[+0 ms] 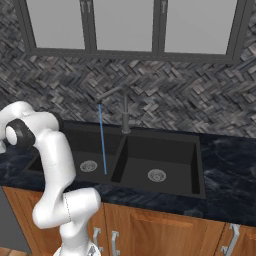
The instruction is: Soak the sponge with water for a few seconds and then drop it inside the sink.
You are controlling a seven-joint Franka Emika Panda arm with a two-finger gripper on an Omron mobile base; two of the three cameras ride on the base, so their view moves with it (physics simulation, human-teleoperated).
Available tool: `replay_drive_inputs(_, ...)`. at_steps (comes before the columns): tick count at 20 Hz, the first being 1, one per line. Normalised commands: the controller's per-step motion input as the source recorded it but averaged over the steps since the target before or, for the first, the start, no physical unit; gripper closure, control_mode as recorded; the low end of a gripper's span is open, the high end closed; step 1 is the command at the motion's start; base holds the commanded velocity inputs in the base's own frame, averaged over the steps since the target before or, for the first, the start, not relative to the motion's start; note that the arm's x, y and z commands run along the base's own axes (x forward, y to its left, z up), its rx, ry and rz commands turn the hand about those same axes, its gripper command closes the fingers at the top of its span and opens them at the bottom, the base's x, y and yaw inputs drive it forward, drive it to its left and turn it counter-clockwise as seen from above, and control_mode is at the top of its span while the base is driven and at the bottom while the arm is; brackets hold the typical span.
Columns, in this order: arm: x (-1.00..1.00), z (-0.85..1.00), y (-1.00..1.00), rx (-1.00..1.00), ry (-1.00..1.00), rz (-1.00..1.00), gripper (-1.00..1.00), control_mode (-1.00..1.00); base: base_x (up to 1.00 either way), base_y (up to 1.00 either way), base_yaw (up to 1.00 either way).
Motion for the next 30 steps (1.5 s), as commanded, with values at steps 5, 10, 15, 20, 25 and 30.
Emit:
replay_drive_inputs(5, 0.00, -0.06, 0.02, 0.00, 0.00, 0.00, -1.00, -1.00, 0.00, 0.00, 0.00)
replay_drive_inputs(10, 0.00, -0.15, 0.00, 0.00, 0.00, 0.00, -1.00, -1.00, 0.00, 0.00, 0.00)
replay_drive_inputs(15, 0.03, -0.12, 0.00, 0.00, 0.00, 0.00, -1.00, -1.00, 0.00, 0.00, 0.00)
replay_drive_inputs(20, 0.00, -0.16, 0.00, 0.00, 0.00, 0.00, -1.00, -1.00, 0.00, 0.00, 0.00)
replay_drive_inputs(25, 0.00, -0.17, 0.00, 0.00, 0.00, 0.00, -1.00, -1.00, 0.00, 0.00, 0.00)
replay_drive_inputs(30, 0.00, -0.18, 0.00, 0.00, 0.00, 0.00, -1.00, -1.00, 0.00, 0.00, 0.00)
